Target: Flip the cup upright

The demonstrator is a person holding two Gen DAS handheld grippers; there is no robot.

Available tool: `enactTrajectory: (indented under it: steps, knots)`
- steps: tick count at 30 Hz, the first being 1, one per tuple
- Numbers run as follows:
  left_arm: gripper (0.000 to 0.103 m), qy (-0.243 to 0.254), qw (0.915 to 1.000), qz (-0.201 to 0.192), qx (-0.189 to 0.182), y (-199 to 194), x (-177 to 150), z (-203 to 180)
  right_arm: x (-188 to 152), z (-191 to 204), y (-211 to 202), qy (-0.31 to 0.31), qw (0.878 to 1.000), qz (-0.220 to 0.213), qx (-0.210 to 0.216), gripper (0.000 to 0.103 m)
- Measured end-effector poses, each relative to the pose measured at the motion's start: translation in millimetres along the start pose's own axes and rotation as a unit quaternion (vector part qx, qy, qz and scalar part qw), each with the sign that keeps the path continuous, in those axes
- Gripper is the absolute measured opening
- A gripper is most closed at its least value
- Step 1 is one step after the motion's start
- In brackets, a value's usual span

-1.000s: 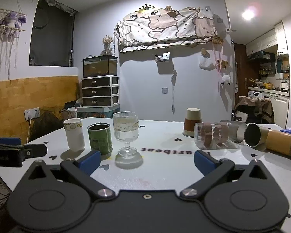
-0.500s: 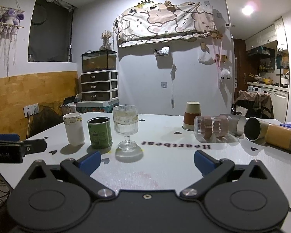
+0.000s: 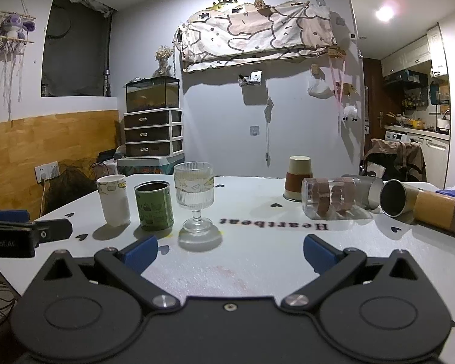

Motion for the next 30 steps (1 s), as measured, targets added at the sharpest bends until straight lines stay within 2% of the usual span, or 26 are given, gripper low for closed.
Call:
enactTrajectory:
  steps: [30]
  knots:
    - [0.103,0.002,1.0000,0.002,0.002,-0.2,-2.7,2.7,-1.4,3.9,0.3,0.000,1.000,-0.001,0.004,0.103]
Point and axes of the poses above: each gripper's, at about its wrist camera, not at the fingertips, and y roughly the way its jaws point, z to its left, x to its top, the point moved 4 cm from there along y, roughly the way its jaws point, and after that the axes turned 4 degrees about -z, right-handed, at the moved point
